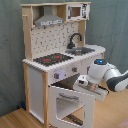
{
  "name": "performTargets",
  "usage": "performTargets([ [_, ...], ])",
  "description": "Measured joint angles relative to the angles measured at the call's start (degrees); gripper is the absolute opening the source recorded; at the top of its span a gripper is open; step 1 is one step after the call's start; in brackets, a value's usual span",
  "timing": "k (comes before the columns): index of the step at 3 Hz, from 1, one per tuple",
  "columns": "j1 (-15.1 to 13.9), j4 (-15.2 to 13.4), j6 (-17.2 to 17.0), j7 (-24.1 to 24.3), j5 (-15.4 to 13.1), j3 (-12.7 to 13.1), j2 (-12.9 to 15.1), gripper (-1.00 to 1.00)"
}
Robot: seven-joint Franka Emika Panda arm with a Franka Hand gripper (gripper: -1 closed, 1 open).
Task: Play with the kitchen
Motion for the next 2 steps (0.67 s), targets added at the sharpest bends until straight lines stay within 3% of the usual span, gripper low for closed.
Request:
performTargets([
  [1,1.4,0.0,-0.6,0.7,-1.2,-1.8,-0.1,1.0],
  [2,4.8,0.0,-1.8,2.7,-4.4,-6.2,-0.7,1.0],
])
